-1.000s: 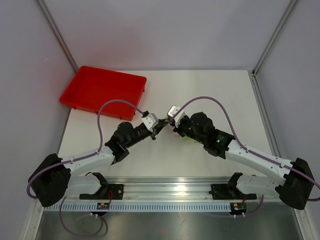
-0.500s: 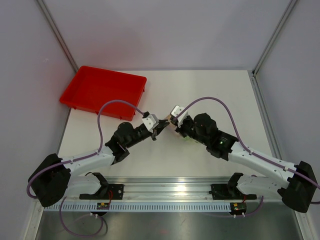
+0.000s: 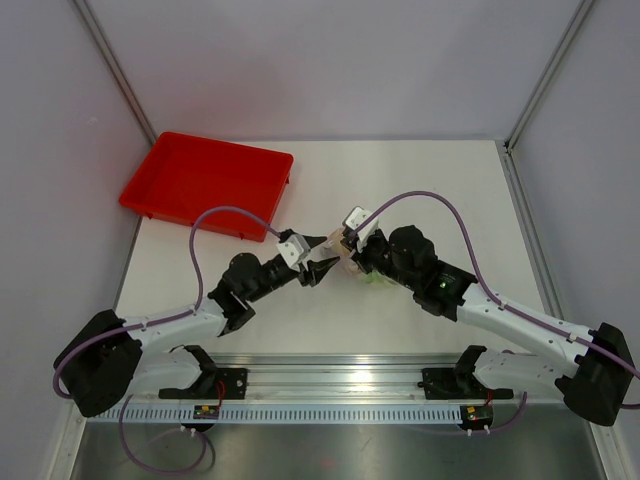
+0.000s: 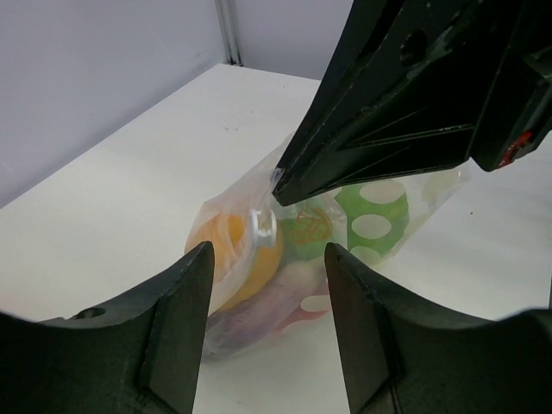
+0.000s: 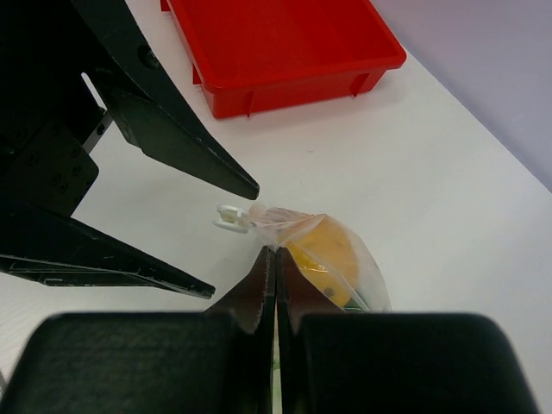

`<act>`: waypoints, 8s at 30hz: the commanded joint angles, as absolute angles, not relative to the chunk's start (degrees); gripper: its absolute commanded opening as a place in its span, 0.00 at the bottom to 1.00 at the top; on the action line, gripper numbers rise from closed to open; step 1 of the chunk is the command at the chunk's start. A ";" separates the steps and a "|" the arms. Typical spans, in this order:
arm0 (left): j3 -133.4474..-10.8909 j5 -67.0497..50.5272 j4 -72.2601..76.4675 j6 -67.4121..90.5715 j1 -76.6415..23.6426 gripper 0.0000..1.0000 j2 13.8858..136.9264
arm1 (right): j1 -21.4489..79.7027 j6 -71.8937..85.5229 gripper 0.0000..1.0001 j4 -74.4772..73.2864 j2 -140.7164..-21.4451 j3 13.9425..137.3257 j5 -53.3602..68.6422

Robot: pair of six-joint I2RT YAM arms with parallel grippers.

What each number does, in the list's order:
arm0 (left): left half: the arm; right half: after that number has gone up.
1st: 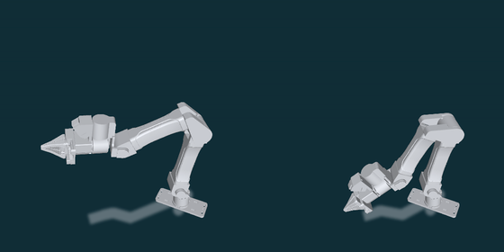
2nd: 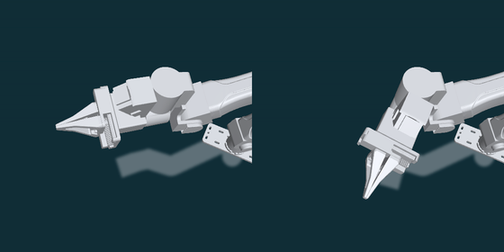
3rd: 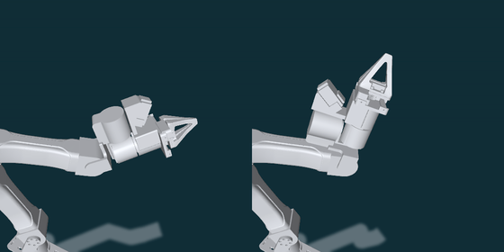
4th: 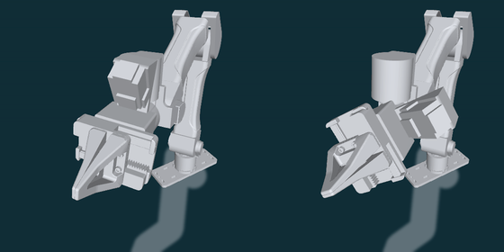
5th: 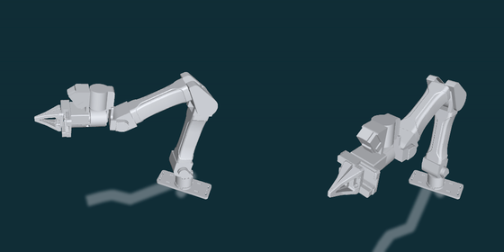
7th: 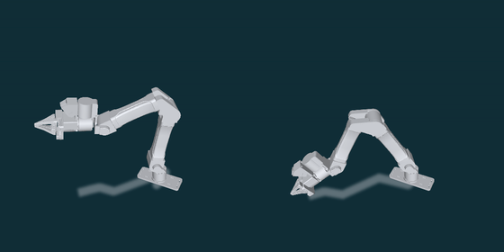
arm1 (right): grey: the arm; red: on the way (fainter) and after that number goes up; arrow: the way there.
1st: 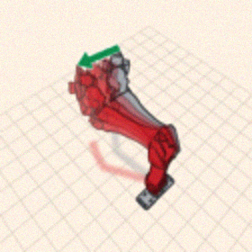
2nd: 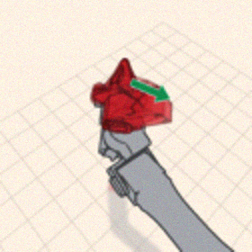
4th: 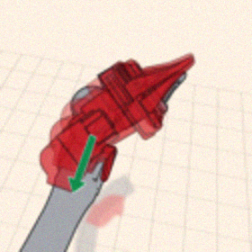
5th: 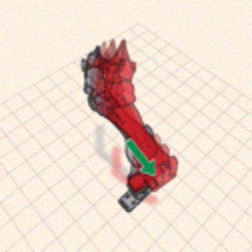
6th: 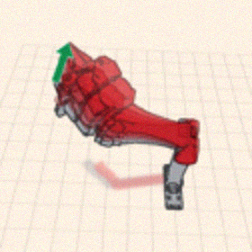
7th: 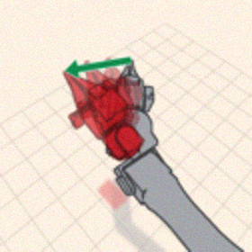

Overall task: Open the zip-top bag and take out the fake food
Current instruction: Adjust the zipper food storage bag at the center of the board.

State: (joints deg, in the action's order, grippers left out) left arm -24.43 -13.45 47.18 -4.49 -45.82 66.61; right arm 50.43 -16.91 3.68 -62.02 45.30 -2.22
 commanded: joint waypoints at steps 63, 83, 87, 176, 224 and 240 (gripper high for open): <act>-26.89 -15.56 48.61 -7.82 -44.74 0.00 67.50 | 49.48 -2.46 0.00 7.29 -50.54 44.12 1.23; -29.79 -12.31 44.21 -7.47 -44.65 0.00 71.28 | 47.64 -1.23 0.00 12.13 -41.49 38.67 -12.38; -29.79 -11.69 44.12 -6.94 -44.65 0.00 71.81 | 47.46 -1.32 0.00 12.48 -40.52 38.23 -13.71; -32.96 -7.21 33.84 -4.57 -43.15 0.00 74.44 | 46.76 -14.15 0.00 8.61 -54.14 54.14 -27.05; -34.44 -5.43 26.73 30.58 -34.89 0.99 64.33 | 46.32 -10.28 0.00 15.55 -56.43 44.12 -23.82; -35.06 -5.19 27.25 26.19 -34.19 0.99 66.70 | 46.23 -9.14 0.00 13.27 -56.34 44.03 -16.36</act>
